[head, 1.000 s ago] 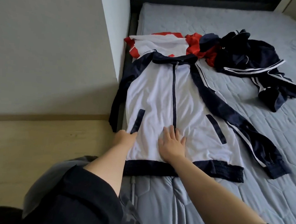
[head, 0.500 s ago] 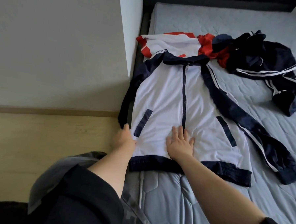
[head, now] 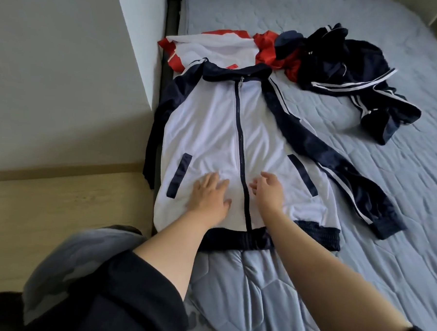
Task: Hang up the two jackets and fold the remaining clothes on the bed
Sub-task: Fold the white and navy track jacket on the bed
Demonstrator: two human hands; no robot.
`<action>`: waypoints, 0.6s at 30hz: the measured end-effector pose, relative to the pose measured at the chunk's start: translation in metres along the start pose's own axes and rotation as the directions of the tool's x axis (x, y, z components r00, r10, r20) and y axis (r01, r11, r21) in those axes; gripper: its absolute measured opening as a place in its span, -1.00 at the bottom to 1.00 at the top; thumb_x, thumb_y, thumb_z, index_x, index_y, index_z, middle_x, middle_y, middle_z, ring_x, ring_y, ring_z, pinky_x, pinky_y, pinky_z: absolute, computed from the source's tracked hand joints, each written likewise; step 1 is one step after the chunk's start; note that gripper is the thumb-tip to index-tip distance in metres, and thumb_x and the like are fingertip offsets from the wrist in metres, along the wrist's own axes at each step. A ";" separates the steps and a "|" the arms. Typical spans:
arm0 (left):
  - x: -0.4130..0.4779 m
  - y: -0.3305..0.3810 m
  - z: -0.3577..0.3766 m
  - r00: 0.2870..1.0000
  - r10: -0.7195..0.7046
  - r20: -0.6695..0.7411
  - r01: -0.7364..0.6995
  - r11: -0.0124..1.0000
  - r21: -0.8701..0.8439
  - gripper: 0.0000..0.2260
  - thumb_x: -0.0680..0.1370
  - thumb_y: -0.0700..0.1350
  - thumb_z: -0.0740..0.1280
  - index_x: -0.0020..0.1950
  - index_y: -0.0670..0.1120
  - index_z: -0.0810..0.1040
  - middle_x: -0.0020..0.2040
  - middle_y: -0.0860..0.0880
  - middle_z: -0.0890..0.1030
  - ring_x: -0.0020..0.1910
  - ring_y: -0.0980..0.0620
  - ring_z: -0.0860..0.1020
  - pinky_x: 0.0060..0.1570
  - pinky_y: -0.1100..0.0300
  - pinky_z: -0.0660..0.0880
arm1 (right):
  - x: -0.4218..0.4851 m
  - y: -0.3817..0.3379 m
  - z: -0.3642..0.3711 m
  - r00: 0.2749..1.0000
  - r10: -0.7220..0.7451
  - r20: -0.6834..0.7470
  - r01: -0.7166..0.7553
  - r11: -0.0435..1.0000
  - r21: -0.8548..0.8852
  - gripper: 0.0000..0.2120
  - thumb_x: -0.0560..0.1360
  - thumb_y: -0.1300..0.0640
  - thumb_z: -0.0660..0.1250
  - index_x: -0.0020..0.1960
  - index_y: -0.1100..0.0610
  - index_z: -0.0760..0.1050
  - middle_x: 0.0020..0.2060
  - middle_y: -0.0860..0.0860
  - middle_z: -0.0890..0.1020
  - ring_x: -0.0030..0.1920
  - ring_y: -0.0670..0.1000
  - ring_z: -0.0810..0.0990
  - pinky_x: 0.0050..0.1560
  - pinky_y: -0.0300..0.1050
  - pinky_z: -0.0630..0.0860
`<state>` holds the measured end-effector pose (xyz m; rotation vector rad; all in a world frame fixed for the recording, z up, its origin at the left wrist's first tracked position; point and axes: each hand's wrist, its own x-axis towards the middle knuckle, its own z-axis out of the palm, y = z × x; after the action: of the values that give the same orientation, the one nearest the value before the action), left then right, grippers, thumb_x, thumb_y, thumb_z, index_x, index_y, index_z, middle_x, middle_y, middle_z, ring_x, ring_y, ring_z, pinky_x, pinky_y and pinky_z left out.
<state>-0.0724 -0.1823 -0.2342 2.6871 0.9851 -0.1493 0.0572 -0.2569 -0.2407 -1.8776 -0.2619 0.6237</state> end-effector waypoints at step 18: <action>0.036 -0.001 0.019 0.994 0.056 0.092 -0.037 0.979 -0.202 -0.53 0.62 0.07 0.09 0.52 0.01 0.17 0.56 -0.01 0.04 0.53 0.03 -0.07 0.45 0.04 -0.09 | 0.113 -0.036 -0.085 0.989 -0.117 -0.088 -0.042 0.350 -0.936 -0.49 0.51 0.24 0.22 0.44 0.12 0.22 0.28 0.16 0.39 0.26 0.19 0.38 0.16 0.04 0.37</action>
<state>-0.0453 -0.1648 -0.2597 2.4927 0.8587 -0.1609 0.2014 -0.2594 -0.2177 -3.0389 -0.6886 0.2650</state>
